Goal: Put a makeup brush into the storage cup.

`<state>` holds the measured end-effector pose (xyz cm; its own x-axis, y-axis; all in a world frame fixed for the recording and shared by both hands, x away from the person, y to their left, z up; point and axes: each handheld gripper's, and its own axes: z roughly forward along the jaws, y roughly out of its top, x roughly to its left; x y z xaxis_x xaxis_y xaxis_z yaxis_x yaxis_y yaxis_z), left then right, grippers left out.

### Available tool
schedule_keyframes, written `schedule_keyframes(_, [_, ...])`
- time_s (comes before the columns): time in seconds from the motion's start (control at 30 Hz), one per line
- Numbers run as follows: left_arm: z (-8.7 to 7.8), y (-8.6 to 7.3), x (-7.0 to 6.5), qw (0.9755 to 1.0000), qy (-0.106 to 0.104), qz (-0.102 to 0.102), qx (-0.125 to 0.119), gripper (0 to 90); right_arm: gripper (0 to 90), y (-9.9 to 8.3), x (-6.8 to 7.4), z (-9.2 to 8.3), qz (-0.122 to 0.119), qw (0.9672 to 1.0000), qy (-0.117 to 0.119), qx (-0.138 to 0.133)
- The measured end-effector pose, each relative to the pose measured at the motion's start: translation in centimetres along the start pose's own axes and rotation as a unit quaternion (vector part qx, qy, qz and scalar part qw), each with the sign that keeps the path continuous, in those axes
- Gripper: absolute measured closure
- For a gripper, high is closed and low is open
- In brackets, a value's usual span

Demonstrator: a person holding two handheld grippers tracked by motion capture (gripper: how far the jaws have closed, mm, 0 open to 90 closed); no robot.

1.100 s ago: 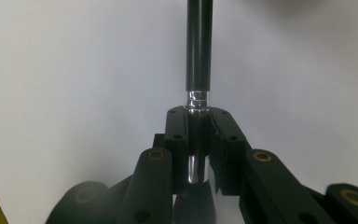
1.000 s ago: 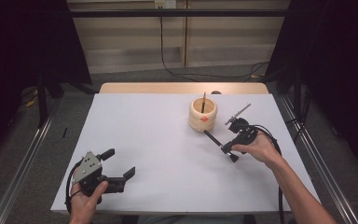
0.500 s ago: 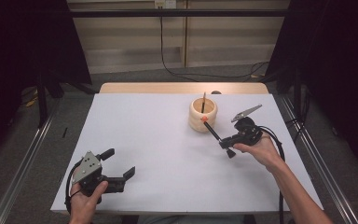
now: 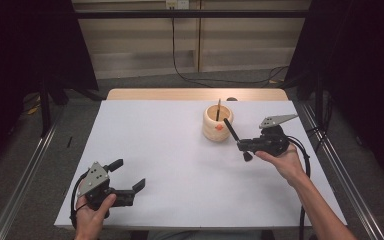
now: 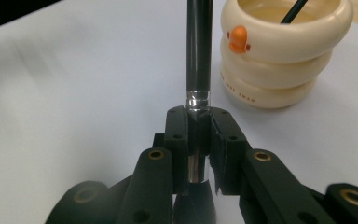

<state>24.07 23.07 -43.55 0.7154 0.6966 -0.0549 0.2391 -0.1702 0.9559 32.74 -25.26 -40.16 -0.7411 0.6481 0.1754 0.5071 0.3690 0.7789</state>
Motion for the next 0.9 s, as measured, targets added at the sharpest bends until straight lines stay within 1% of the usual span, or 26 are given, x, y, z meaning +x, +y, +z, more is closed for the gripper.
schedule_keyframes(0.07, [0.0,0.0,0.0,1.0,0.001,-0.001,-0.001,2.4,78.3,0.0,0.1,-0.2,-0.002,0.9998,-0.002,-0.019])
schedule_keyframes(0.13, [0.0,0.0,0.0,1.0,0.002,-0.003,-0.003,2.4,78.3,0.1,0.1,-0.4,-0.003,0.9995,-0.003,-0.03])
schedule_keyframes(0.17, [-0.1,0.0,0.0,1.0,0.002,-0.004,-0.004,2.4,78.3,0.1,0.1,-0.5,0.0,0.9993,0.001,-0.038])
schedule_keyframes(0.23, [-0.1,0.0,0.0,0.9999,-0.002,-0.011,-0.01,2.4,78.3,0.1,0.1,-0.6,0.0,0.9991,-0.001,-0.043])
schedule_keyframes(0.27, [-0.1,0.0,0.0,0.9999,-0.003,-0.01,-0.011,2.4,78.3,0.1,0.1,-0.7,-0.001,0.9987,0.002,-0.05])
schedule_keyframes(0.37, [-0.2,-0.1,0.1,0.9999,-0.003,-0.008,-0.008,2.4,78.3,0.2,0.2,-0.9,-0.002,0.9978,-0.001,-0.066])
schedule_keyframes(0.53, [-0.2,0.0,0.1,0.9999,-0.003,-0.009,-0.008,2.4,78.3,0.3,0.4,-1.3,-0.004,0.9956,-0.004,-0.094])
schedule_keyframes(0.67, [-0.2,0.0,0.1,0.9999,-0.004,-0.008,-0.008,2.4,78.3,0.3,0.3,-1.6,-0.001,0.9926,-0.012,-0.121])
schedule_keyframes(0.77, [-0.3,-0.1,0.1,0.9999,-0.003,-0.007,-0.008,2.4,78.3,0.3,0.2,-1.8,0.006,0.9901,-0.011,-0.14])
schedule_keyframes(0.87, [-0.4,-0.1,0.1,0.9999,-0.003,-0.008,-0.008,2.4,78.3,0.4,0.3,-1.9,0.006,0.9897,-0.008,-0.143])
schedule_keyframes(0.9, [-0.4,-0.1,0.1,0.9999,-0.003,-0.008,-0.008,2.4,78.3,0.4,0.3,-1.8,0.006,0.99,-0.005,-0.141])
